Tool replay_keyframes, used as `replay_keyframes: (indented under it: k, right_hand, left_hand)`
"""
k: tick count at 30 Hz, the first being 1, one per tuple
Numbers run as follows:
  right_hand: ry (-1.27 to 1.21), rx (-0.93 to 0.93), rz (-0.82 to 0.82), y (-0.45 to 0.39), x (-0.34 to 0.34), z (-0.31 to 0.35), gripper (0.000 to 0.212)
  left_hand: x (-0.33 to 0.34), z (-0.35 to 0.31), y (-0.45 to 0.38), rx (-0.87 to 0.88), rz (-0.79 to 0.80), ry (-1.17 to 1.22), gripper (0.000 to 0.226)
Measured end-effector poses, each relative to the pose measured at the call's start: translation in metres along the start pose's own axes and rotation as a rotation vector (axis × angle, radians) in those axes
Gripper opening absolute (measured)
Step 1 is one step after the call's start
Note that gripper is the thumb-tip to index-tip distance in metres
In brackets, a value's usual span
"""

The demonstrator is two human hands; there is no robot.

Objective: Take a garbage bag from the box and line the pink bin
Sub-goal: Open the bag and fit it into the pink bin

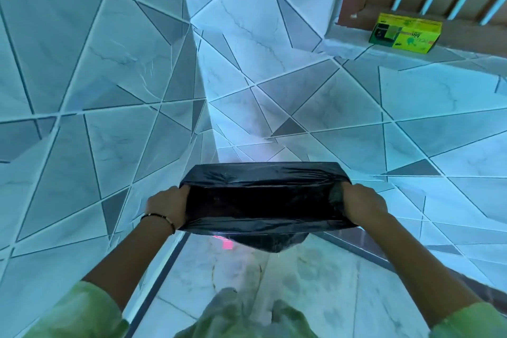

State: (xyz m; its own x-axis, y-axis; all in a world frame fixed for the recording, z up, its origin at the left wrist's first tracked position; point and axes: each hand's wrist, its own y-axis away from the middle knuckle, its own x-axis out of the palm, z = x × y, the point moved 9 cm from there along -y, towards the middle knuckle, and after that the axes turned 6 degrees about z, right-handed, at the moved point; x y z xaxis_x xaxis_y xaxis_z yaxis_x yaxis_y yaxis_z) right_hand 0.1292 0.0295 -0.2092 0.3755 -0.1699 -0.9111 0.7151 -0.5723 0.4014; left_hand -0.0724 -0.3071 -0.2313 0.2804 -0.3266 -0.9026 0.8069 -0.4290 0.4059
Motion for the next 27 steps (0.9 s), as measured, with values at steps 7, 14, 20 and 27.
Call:
replay_keyframes:
  k: [7,14,20,27]
  right_hand:
    - [0.048,0.0,0.037,-0.009,0.012,0.025,0.028]
    - [0.045,0.033,0.032,-0.026,0.001,0.058,0.027]
    - [-0.014,0.12,-0.082,-0.044,-0.029,0.076,0.026]
    - [-0.047,0.189,-0.087,-0.044,-0.039,0.073,0.019]
  left_hand:
    - [0.022,0.017,0.001,0.003,0.032,0.012,0.041]
    - [0.018,0.05,-0.021,0.027,0.055,0.031,0.043]
    - [-0.002,0.075,-0.047,0.05,-0.018,0.058,0.044]
    - [-0.019,0.082,-0.062,0.081,-0.059,0.096,0.04]
